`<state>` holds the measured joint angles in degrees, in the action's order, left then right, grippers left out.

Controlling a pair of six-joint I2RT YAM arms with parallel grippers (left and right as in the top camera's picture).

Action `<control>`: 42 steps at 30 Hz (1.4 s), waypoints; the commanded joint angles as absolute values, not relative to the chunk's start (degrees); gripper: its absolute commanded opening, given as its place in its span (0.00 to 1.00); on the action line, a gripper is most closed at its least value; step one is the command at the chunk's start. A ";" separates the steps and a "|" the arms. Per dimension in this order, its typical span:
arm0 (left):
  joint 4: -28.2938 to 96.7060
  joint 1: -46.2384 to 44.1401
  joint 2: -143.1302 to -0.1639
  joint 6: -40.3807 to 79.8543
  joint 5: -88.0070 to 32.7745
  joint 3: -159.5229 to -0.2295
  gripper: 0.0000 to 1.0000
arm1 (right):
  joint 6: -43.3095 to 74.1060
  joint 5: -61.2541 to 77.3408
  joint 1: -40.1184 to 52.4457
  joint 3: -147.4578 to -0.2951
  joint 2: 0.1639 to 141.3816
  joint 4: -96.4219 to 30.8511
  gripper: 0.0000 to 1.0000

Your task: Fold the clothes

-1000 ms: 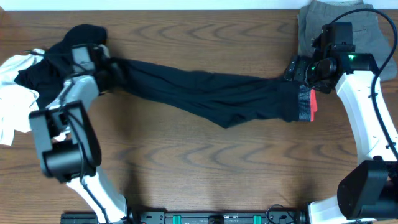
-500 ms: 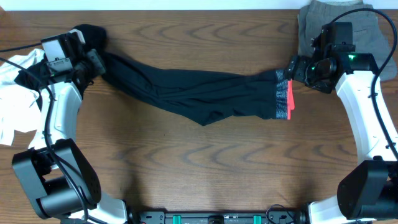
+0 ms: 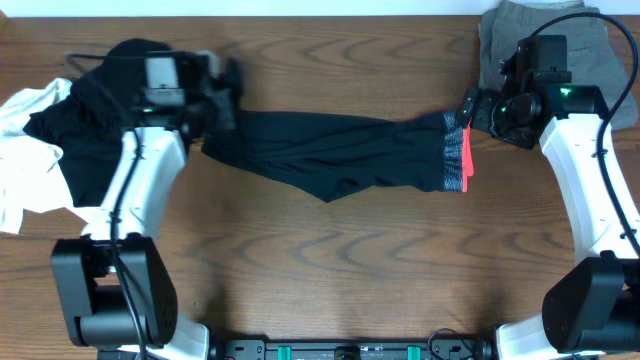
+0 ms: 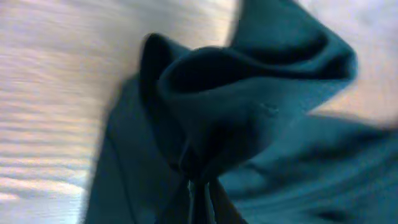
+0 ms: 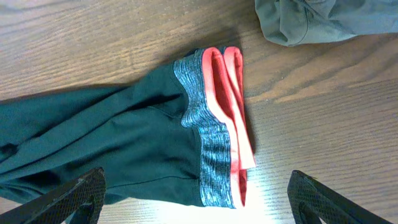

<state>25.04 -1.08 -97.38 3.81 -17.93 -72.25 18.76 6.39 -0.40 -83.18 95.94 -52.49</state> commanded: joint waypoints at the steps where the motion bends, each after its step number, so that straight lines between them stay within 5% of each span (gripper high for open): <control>1: 28.29 -4.40 -96.14 -0.45 -18.81 -72.44 0.06 | 17.65 5.78 0.19 -83.99 95.26 -52.10 0.92; 33: 27.18 -26.76 -102.04 1.76 -18.46 -72.44 0.06 | 16.62 4.89 0.16 -83.99 95.26 -51.66 0.93; 34: 27.18 -27.09 -102.04 1.76 -18.46 -72.44 0.19 | 16.62 4.78 0.16 -83.99 95.26 -51.66 0.93; 35: 27.16 -27.53 -102.04 1.76 -18.46 -72.44 0.53 | 16.62 4.64 0.16 -83.99 95.26 -51.66 0.93; 38: 27.14 -28.71 -102.04 1.74 -18.41 -72.44 0.96 | 16.67 4.54 -0.01 -83.99 95.26 -51.72 0.92; 42: 26.26 -28.27 -101.75 1.74 -18.41 -72.51 0.98 | 17.74 4.99 -0.80 -83.99 95.29 -52.36 0.93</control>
<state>26.68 -28.71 -101.69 1.61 -18.11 -72.25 17.52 5.39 -0.43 -83.20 95.94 -51.92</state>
